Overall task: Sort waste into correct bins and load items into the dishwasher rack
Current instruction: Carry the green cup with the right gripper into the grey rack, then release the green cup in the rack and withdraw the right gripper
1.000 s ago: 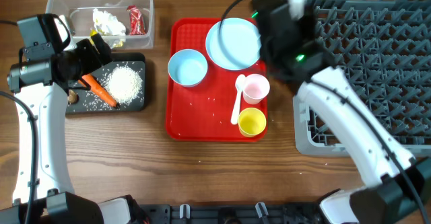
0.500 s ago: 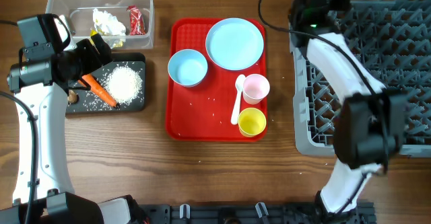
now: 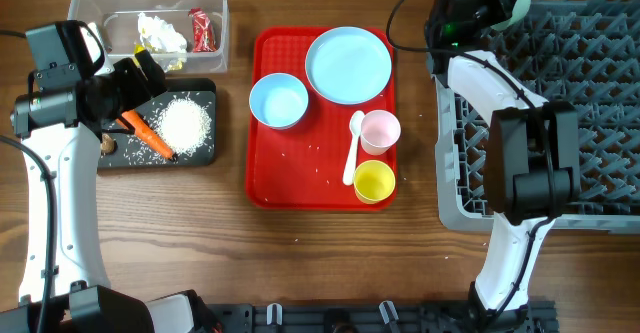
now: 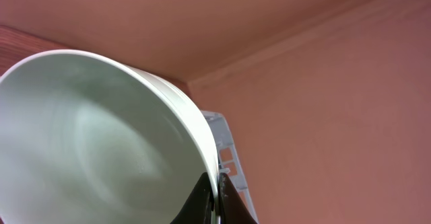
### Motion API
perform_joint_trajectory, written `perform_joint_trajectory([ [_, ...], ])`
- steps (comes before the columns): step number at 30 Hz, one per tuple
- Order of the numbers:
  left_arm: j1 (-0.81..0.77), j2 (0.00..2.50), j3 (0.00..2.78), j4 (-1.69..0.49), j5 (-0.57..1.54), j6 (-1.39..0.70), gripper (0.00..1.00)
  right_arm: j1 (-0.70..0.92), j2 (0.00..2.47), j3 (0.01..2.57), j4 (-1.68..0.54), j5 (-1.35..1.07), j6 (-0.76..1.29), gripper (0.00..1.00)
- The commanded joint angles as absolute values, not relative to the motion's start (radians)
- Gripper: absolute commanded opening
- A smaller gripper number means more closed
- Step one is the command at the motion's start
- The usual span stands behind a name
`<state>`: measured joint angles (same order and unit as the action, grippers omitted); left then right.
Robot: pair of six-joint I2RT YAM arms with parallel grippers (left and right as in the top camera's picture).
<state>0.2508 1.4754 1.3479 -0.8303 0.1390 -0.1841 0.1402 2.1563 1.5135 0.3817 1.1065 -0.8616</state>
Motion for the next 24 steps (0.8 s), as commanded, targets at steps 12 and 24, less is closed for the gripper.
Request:
perform_joint_trajectory([
  [12, 0.257, 1.479, 1.357, -0.83, 0.137, -0.171, 1.0, 0.187, 2.17, 1.523, 0.227, 1.076, -0.723, 0.04],
  [24, 0.257, 1.479, 1.357, -0.83, 0.137, -0.171, 1.0, 0.235, 2.17, 1.52, 0.181, 1.061, -0.695, 0.62],
])
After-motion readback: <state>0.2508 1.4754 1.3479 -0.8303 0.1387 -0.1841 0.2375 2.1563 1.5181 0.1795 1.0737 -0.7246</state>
